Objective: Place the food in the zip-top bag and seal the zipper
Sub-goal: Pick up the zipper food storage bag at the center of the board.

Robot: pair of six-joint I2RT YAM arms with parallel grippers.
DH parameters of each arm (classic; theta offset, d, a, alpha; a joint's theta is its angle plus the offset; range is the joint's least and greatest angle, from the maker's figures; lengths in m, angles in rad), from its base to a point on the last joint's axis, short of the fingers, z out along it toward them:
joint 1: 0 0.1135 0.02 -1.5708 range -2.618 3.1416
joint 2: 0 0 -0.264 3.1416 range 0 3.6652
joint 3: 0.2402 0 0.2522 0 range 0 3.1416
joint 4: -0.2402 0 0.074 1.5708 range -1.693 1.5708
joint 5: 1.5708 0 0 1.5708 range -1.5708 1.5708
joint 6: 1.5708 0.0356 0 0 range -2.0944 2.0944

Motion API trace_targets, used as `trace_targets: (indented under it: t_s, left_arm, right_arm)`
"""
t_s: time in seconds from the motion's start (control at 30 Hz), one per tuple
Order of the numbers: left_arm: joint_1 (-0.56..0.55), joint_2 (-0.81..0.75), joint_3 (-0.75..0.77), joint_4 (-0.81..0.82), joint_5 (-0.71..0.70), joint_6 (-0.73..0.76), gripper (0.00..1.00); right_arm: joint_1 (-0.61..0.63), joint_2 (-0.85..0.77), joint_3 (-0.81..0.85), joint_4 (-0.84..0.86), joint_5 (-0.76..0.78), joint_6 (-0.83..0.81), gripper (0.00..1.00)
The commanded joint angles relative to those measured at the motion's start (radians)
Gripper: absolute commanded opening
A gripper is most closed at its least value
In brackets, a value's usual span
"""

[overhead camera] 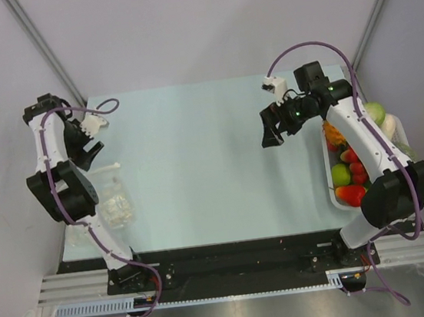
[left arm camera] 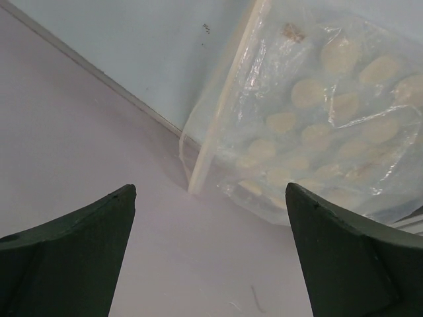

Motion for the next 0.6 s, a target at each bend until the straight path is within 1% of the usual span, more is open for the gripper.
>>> trace_targets:
  t_s: [0.0, 0.3, 0.4, 0.57]
  left_arm:
    - [0.014, 0.057, 0.039, -0.052, -0.018, 0.165, 0.99]
    - [0.044, 0.157, 0.010, -0.104, -0.026, 0.242, 0.98]
    - [0.056, 0.178, 0.005, -0.123, -0.004, 0.251, 0.98]
    - [0.063, 0.215, -0.021, -0.115, -0.015, 0.243, 0.96]
  right_arm:
    - [0.005, 0.020, 0.003, -0.014, -0.012, -0.020, 1.00]
    - [0.008, 0.049, 0.003, -0.029, -0.004, -0.045, 1.00]
    - [0.008, 0.057, 0.005, -0.028, -0.006, -0.045, 1.00]
    - [0.010, 0.065, 0.006, -0.029, -0.006, -0.046, 1.00]
